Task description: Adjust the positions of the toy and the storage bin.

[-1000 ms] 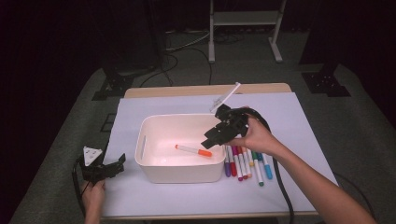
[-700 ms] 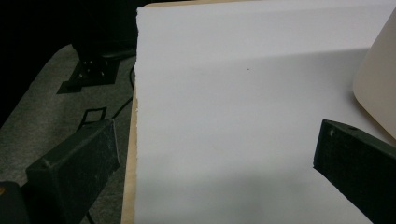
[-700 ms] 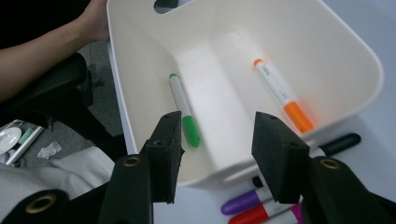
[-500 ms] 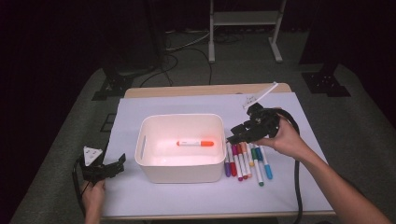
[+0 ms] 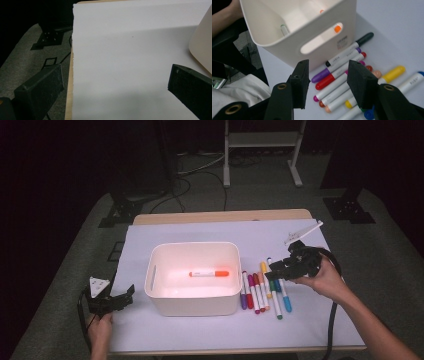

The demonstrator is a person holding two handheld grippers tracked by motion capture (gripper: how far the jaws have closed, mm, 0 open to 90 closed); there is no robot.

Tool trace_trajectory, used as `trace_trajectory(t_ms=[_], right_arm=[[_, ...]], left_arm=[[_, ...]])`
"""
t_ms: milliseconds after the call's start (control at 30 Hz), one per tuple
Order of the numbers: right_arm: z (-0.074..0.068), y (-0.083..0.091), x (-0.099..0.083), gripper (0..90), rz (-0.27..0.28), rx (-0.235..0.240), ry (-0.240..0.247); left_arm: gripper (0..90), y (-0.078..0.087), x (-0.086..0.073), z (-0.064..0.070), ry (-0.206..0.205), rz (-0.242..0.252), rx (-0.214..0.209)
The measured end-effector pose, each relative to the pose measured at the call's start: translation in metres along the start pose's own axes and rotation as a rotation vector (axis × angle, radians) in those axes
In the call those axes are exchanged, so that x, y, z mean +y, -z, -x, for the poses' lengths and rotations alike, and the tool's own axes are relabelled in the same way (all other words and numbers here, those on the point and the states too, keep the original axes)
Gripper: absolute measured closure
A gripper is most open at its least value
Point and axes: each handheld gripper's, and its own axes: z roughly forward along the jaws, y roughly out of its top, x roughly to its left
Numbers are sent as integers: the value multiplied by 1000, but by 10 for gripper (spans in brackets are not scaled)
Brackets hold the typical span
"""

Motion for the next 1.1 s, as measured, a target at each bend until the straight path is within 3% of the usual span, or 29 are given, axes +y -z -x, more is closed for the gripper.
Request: trace_trajectory(t_ms=[567,1100], right_arm=[[31,-7,-62,518,-27,-82,-134],[45,-28,-85,526,-62,-141,-177]], left_arm=[[0,1,0,1,-4,7,2],[0,2,0,0,-5,8,1]])
